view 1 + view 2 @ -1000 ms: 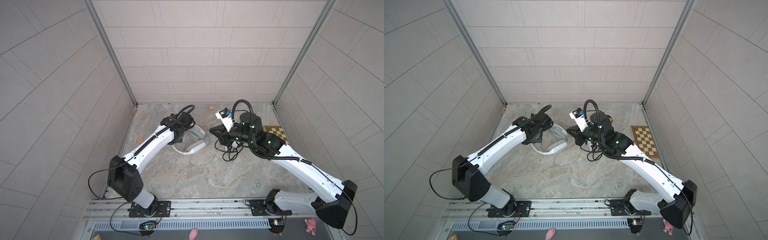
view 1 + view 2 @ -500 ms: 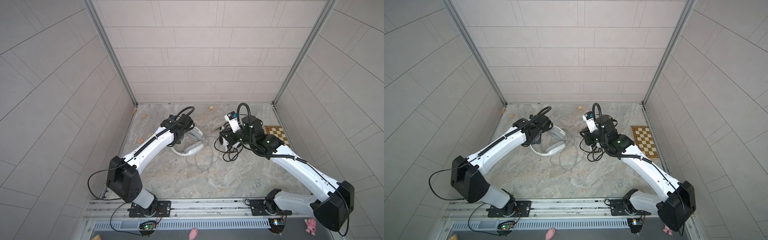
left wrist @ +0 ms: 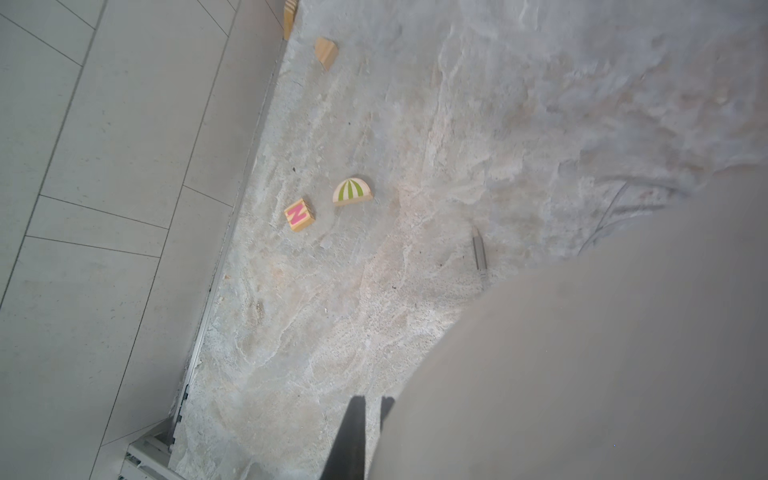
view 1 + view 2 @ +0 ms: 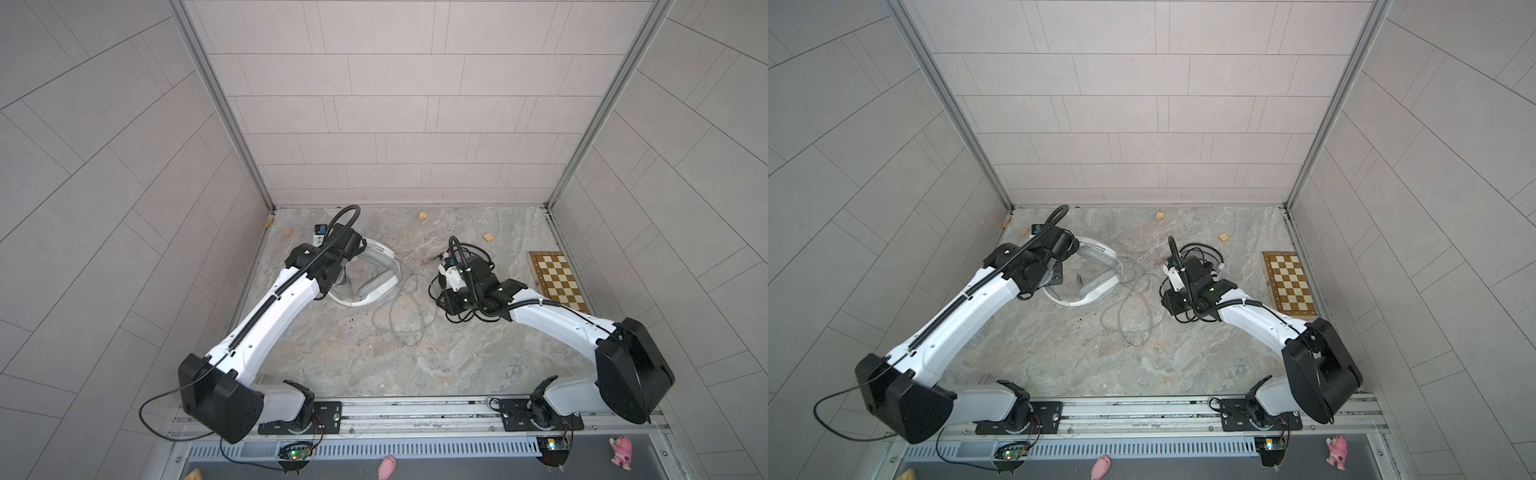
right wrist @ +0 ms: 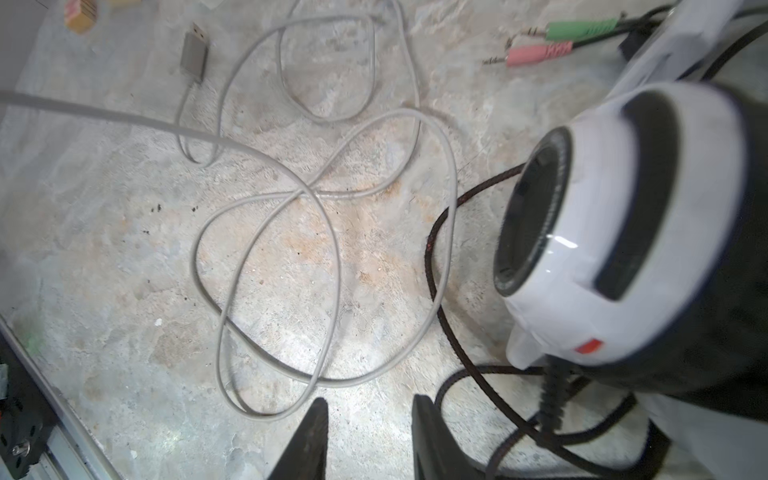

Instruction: Wrap the headphones

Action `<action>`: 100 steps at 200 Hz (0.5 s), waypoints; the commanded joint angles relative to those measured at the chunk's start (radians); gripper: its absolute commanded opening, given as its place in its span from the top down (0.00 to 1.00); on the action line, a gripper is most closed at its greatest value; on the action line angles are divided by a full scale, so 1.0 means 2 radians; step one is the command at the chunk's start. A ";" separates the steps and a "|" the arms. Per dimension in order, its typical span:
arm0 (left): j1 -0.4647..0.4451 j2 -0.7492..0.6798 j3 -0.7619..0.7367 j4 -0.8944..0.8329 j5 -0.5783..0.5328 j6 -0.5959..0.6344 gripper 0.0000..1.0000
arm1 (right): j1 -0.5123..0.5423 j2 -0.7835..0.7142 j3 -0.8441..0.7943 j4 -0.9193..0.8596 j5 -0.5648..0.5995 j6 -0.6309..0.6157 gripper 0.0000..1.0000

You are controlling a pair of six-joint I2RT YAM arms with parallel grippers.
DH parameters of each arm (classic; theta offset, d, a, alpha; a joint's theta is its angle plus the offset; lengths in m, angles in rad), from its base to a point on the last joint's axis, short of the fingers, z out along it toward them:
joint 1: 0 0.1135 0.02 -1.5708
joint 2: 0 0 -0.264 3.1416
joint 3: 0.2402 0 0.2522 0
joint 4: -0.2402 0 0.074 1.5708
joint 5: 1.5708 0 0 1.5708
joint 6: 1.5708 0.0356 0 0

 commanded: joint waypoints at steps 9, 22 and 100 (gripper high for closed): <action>0.016 -0.024 0.015 0.015 0.018 0.014 1.00 | 0.003 0.049 0.032 0.018 0.031 0.011 0.62; 0.018 -0.021 0.014 0.011 0.025 0.014 1.00 | 0.005 0.074 0.050 0.013 0.055 0.009 0.60; 0.018 -0.023 0.014 0.008 0.042 0.015 1.00 | 0.017 0.187 0.119 -0.008 0.112 0.014 0.59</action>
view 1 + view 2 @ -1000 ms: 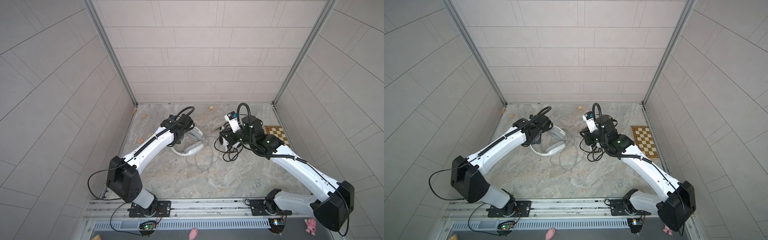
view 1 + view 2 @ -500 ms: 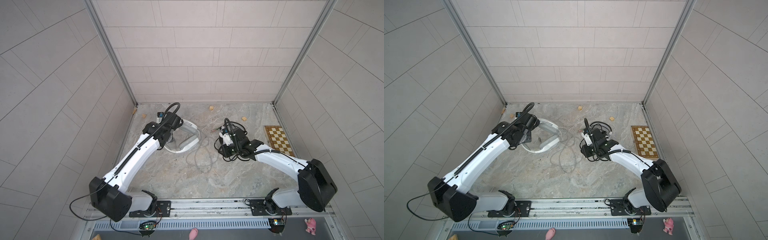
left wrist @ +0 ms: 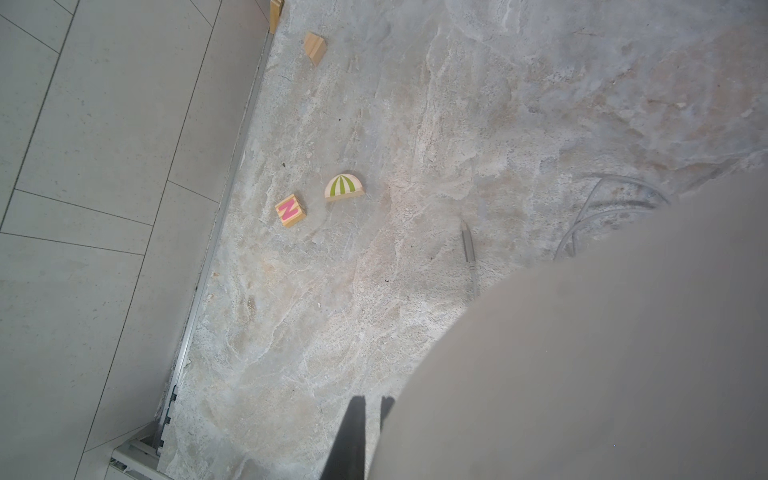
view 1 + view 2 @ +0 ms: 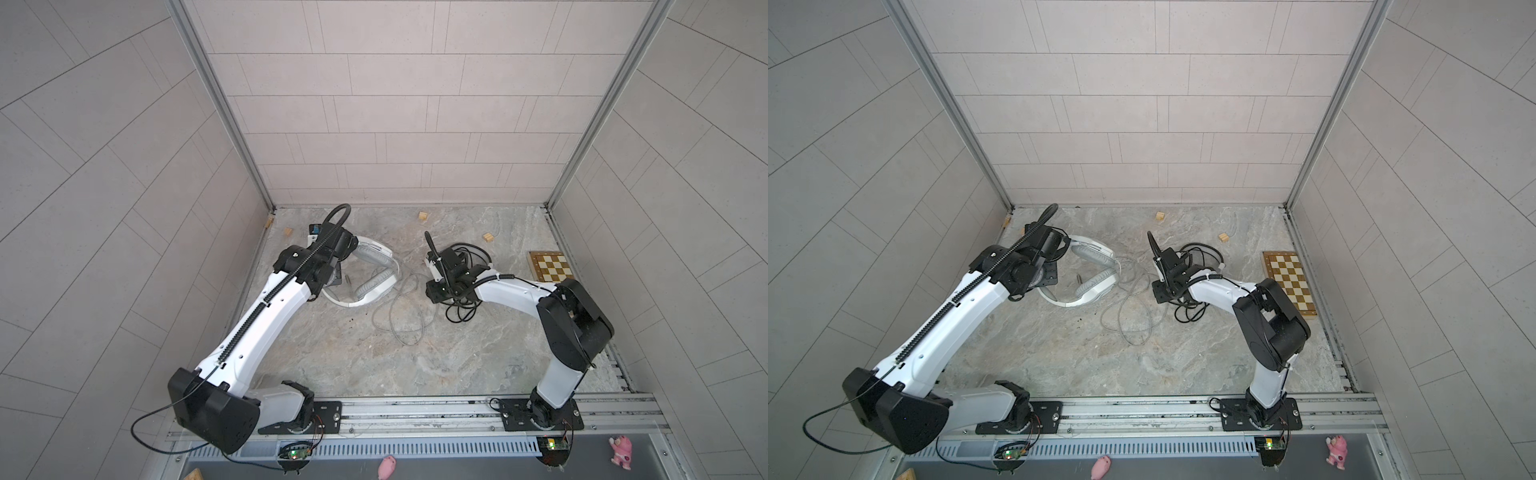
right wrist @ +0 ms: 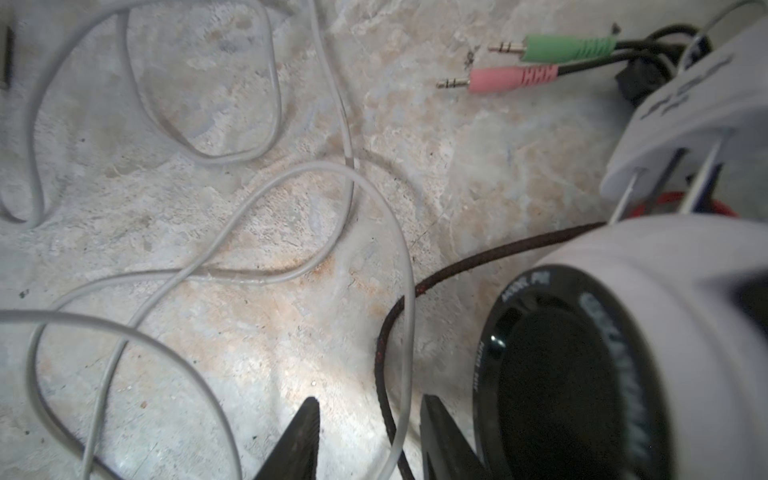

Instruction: Wrap the headphones

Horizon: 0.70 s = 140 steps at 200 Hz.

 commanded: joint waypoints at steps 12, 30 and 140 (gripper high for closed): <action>0.002 -0.013 0.013 0.009 0.006 -0.002 1.00 | 0.003 0.028 0.005 -0.007 0.029 0.010 0.59; 0.001 -0.013 0.012 0.010 0.010 -0.002 1.00 | 0.002 0.035 0.004 -0.009 0.048 0.012 0.59; 0.002 -0.013 -0.015 0.026 0.028 -0.001 1.00 | 0.000 -0.054 -0.007 -0.037 0.022 -0.002 0.92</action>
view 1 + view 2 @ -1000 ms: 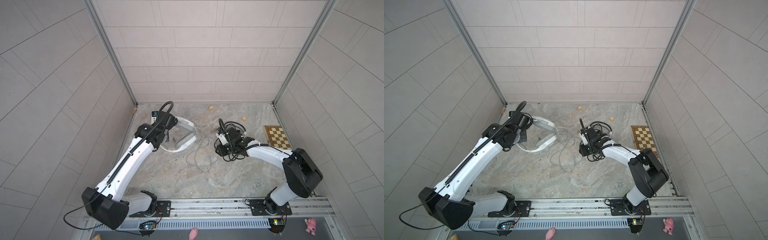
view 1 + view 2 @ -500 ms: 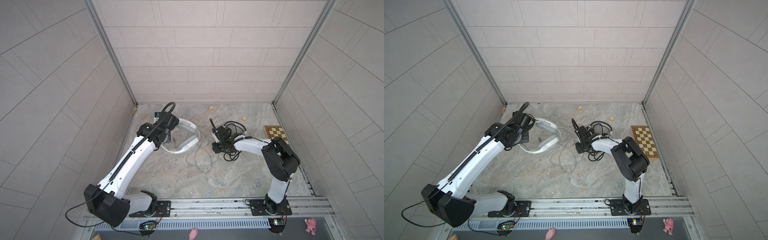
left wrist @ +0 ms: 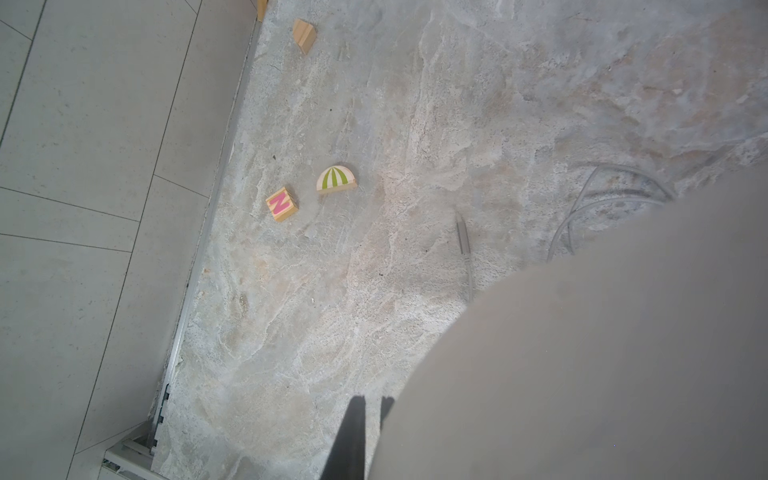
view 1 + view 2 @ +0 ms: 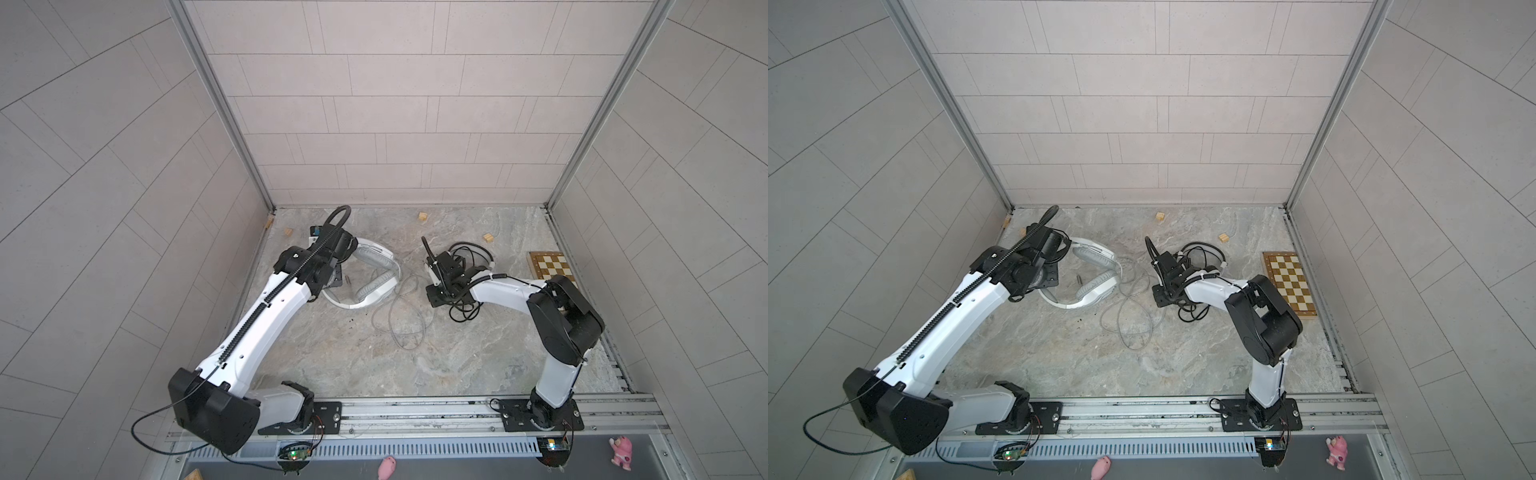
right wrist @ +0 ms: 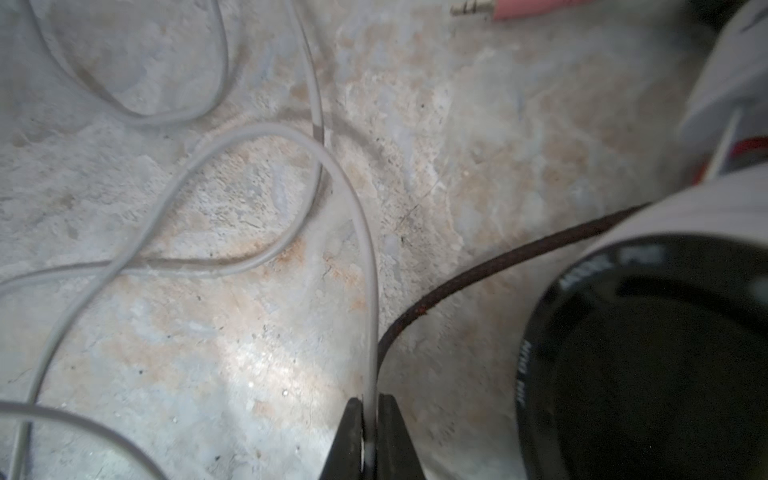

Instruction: Wrap the headphones

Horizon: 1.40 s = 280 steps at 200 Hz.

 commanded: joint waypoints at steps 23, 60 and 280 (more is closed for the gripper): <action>0.002 -0.013 -0.008 0.026 0.020 -0.006 1.00 | -0.002 -0.080 -0.003 -0.036 0.009 -0.011 0.97; 0.002 -0.017 -0.016 0.031 0.038 -0.007 1.00 | -0.002 -0.089 -0.005 -0.044 0.008 -0.013 0.95; 0.002 -0.025 -0.026 0.031 0.047 0.001 1.00 | 0.005 0.043 0.046 -0.049 0.082 -0.010 0.69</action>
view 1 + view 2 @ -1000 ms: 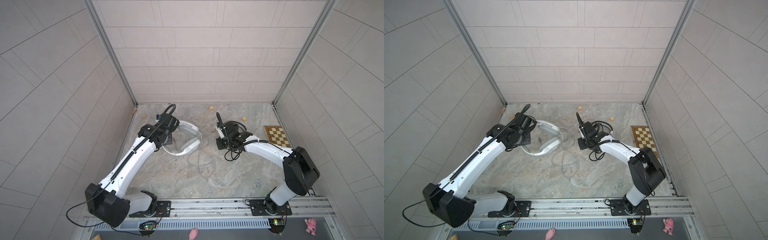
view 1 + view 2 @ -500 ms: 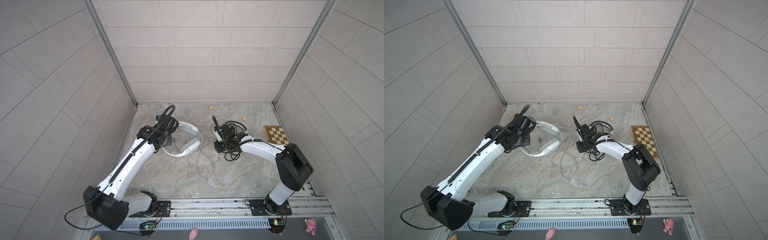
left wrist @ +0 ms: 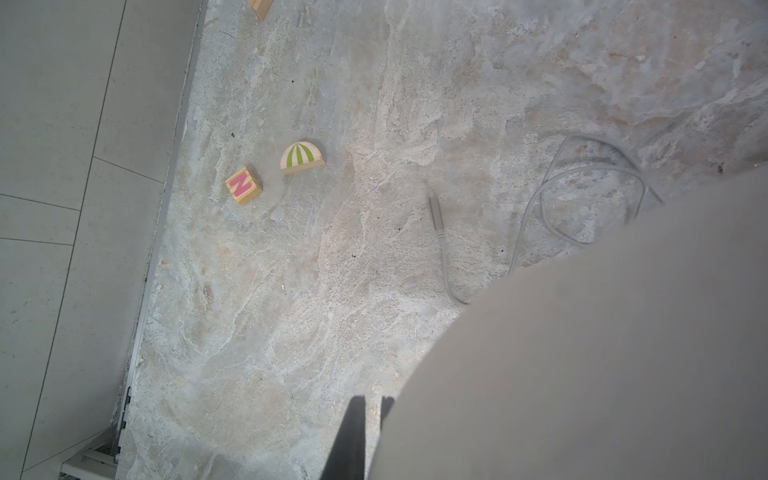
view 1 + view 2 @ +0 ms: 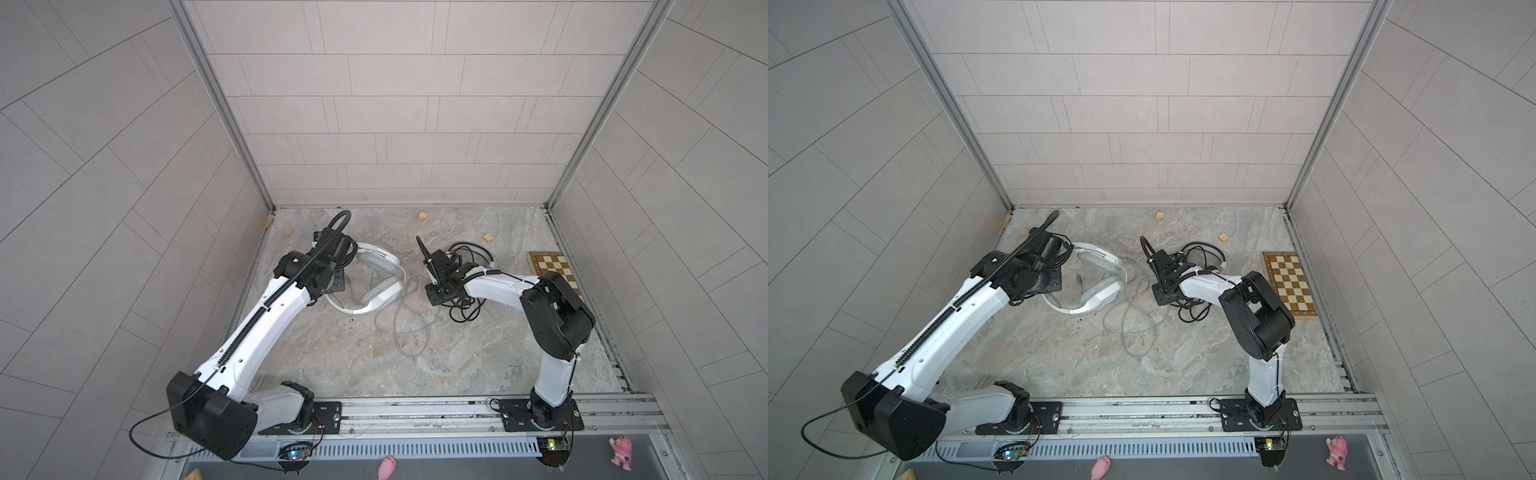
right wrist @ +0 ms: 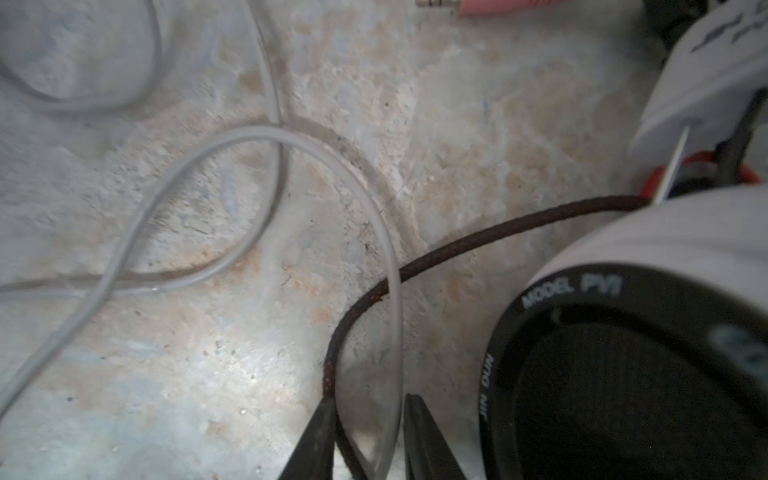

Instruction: Wrap the headphones

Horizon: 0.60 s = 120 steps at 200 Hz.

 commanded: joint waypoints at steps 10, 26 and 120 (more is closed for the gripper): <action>0.003 -0.011 -0.004 0.019 0.003 -0.004 1.00 | -0.001 -0.007 0.004 -0.010 0.031 0.000 0.69; 0.003 -0.006 -0.004 0.019 0.007 -0.003 1.00 | -0.001 -0.024 -0.005 -0.009 0.042 0.001 0.69; 0.002 -0.002 0.006 0.016 0.027 0.001 1.00 | -0.011 0.023 -0.006 0.023 0.016 0.016 0.74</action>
